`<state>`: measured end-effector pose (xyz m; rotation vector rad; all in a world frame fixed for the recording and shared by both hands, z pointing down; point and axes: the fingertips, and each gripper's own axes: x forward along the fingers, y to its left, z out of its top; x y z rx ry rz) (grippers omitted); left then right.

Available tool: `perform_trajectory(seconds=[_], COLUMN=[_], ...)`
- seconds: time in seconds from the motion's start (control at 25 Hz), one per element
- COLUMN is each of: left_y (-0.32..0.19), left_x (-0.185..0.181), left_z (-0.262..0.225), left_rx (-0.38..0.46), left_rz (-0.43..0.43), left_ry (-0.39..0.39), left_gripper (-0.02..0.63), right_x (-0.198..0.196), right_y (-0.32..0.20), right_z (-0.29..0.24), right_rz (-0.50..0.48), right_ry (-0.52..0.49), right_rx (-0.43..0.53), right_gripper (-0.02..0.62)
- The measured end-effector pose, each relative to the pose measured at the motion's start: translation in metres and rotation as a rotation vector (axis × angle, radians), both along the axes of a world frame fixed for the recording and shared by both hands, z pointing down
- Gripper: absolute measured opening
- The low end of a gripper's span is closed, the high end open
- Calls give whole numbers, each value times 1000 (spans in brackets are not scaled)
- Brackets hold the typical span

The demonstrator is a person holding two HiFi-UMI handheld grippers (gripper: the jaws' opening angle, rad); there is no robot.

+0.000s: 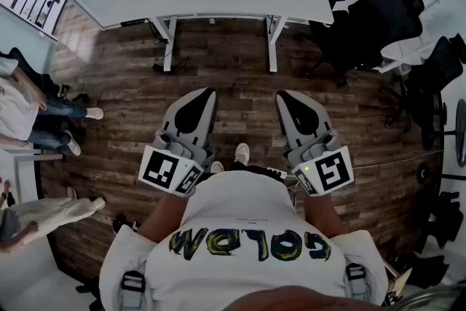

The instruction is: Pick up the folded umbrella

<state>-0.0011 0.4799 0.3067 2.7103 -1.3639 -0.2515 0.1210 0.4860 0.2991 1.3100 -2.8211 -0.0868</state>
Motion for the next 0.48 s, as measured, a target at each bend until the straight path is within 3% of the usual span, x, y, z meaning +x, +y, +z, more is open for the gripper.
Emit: perform_trajectory(seconds=[0.28, 0.48], left_y=[-19, -29], left_x=[21, 35], left_z=[0, 2], left_rx=[2, -9], left_rz=[-9, -13], left_ry=[-2, 0], left_gripper=[11, 11], right_x=[18, 35], right_y=[-16, -29], right_z=[2, 3], right_rz=[10, 10], right_ry=[54, 23], right_rx=[44, 22], right_gripper=[11, 11])
